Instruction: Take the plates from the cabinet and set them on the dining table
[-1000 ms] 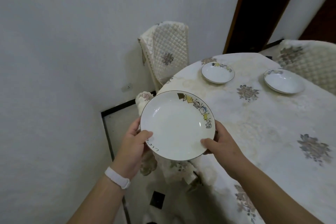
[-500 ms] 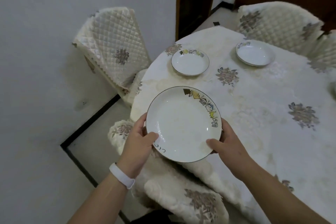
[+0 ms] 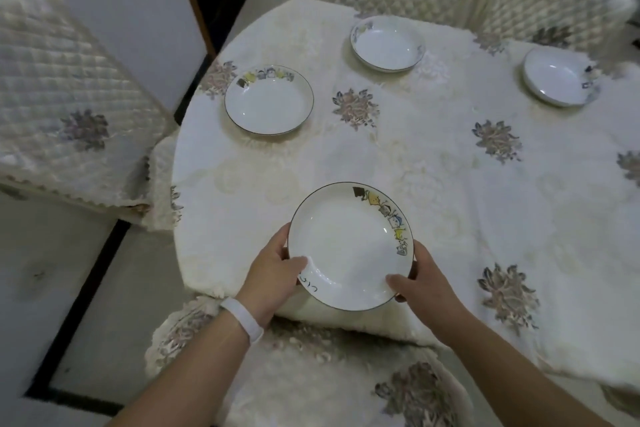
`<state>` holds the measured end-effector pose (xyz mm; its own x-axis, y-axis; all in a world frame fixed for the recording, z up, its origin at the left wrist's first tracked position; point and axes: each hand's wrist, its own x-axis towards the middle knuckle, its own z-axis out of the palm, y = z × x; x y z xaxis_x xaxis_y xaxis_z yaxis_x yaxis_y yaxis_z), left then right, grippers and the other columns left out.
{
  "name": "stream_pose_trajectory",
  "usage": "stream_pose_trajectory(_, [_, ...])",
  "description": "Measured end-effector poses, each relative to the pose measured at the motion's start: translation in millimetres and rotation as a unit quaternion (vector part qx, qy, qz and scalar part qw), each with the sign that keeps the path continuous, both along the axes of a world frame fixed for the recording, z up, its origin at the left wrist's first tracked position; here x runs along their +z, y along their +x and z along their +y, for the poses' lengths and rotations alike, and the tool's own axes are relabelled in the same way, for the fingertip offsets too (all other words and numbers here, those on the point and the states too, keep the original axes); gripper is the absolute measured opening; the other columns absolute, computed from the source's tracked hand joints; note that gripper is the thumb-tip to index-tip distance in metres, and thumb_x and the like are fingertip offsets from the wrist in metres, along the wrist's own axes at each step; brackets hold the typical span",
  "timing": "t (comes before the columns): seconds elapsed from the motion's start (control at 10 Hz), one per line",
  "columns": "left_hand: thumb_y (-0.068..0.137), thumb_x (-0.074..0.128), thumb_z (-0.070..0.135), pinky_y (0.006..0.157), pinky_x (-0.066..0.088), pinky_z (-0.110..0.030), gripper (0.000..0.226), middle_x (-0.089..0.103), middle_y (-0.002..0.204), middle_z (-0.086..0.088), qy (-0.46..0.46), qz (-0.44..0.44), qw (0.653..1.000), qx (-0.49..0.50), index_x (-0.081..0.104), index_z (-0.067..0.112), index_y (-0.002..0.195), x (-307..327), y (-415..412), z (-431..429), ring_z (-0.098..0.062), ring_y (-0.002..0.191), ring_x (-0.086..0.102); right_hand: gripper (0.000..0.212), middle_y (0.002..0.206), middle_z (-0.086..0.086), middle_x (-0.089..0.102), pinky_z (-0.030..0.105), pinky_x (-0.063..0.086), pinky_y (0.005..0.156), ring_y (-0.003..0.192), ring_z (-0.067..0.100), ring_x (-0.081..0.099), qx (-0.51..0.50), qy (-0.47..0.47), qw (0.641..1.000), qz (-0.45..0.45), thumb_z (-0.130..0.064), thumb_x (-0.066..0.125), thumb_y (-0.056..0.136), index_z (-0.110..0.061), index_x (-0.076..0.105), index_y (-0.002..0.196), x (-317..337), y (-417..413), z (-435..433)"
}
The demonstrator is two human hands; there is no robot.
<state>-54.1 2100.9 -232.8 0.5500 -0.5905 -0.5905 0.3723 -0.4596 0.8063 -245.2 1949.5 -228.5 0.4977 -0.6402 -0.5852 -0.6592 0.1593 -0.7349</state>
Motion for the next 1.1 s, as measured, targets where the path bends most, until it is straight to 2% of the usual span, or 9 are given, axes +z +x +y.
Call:
stream_pose_trajectory(0.1, [0.083,0.052,-0.008,0.085,0.056,-0.048,0.061,0.073,0.102,-0.008,0.016,0.004,0.999,-0.043,0.061,0.041,0.118,-18.1,0.9,-16.9,-0.033,0.098,0.067,0.057,0.108,-0.008,0.063,0.035,0.059,0.074,0.094,0.015,0.062,-0.029,-0.001,0.999,0.022,-0.005,0.062,0.085,-0.033,0.042,0.13,-19.2,-9.2,-5.3])
stream_pose_trajectory(0.2, [0.082,0.053,-0.008,0.082,0.056,-0.042,0.06,0.074,0.099,-0.001,0.036,0.007,0.998,-0.059,0.063,0.044,0.112,-30.0,-4.5,-26.0,-0.026,0.094,0.068,0.061,0.111,-0.009,0.062,0.039,0.058,0.08,0.097,0.015,0.061,-0.044,0.004,0.998,0.04,-0.007,0.062,0.084,-0.036,0.039,0.132,-34.3,-16.6,-9.7])
stream_pose_trajectory(0.4, [0.066,0.059,0.016,0.105,0.044,-0.044,0.073,0.061,0.133,0.009,0.05,-0.007,0.995,-0.091,0.051,0.039,0.135,-58.7,-10.3,-34.7,-0.012,0.121,0.057,0.068,0.111,-0.012,0.061,0.047,0.055,0.088,0.101,0.016,0.06,-0.058,0.017,0.997,0.049,-0.009,0.063,0.082,-0.034,0.035,0.139,-50.9,-24.1,-18.0])
stream_pose_trajectory(0.6, [0.066,0.065,0.024,0.11,0.039,-0.043,0.079,0.048,0.147,0.003,0.066,-0.013,0.992,-0.102,0.044,0.038,0.141,-74.4,-8.0,-32.5,-0.013,0.131,0.049,0.069,0.114,-0.005,0.061,0.039,0.054,0.083,0.101,0.018,0.059,-0.051,0.01,0.997,0.056,-0.009,0.063,0.081,-0.03,0.034,0.141,-59.2,-25.5,-21.4])
stream_pose_trajectory(0.7, [0.08,0.065,0.01,0.104,0.046,-0.038,0.069,0.06,0.134,0.004,0.08,-0.038,0.989,-0.118,0.045,0.035,0.141,-67.6,-9.5,-34.1,-0.012,0.118,0.059,0.067,0.111,-0.005,0.061,0.034,0.053,0.078,0.096,0.014,0.059,-0.045,0.004,0.997,0.06,-0.01,0.063,0.082,-0.027,0.035,0.14,-60.9,-25.8,-21.4])
stream_pose_trajectory(0.8, [0.086,0.063,0.006,0.089,0.052,-0.032,0.052,0.071,0.101,0.004,0.104,-0.077,0.985,-0.114,0.054,0.027,0.133,-61.5,-11.2,-32.7,-0.015,0.093,0.067,0.059,0.107,-0.005,0.061,0.038,0.056,0.078,0.092,0.017,0.061,-0.043,0.009,0.997,0.067,-0.014,0.062,0.084,-0.025,0.038,0.136,-59.2,-27.5,-22.6])
stream_pose_trajectory(0.9, [0.089,0.061,0.007,0.08,0.053,-0.033,0.03,0.068,0.082,0.0,0.105,-0.07,0.991,-0.053,0.062,0.018,0.117,-48.7,-6.5,-29.1,-0.019,0.078,0.065,0.044,0.099,0.0,0.063,0.039,0.055,0.076,0.081,0.019,0.064,-0.036,0.011,0.996,0.078,-0.02,0.059,0.089,-0.022,0.043,0.131,-49.9,-31.2,-25.5])
stream_pose_trajectory(1.0, [0.093,0.058,0.012,0.076,0.057,-0.037,0.018,0.071,0.098,-0.007,0.07,-0.042,0.996,-0.033,0.062,0.026,0.104,-33.5,0.6,-22.1,-0.02,0.086,0.07,0.044,0.096,0.0,0.062,0.036,0.052,0.073,0.081,0.019,0.063,-0.02,-0.033,0.995,0.096,-0.025,0.055,0.093,-0.021,0.043,0.135,-38.3,-36.4,-30.2])
stream_pose_trajectory(1.1, [0.094,0.058,0.019,0.069,0.052,-0.031,0.017,0.069,0.105,0.0,0.058,-0.093,0.99,-0.084,0.06,0.031,0.106,-10.6,6.4,-13.1,-0.017,0.093,0.069,0.048,0.112,-0.003,0.059,0.035,0.05,0.081,0.093,0.015,0.059,0.029,-0.154,0.98,0.122,-0.031,0.054,0.095,-0.023,0.041,0.14,-17.1,-40.2,-29.3])
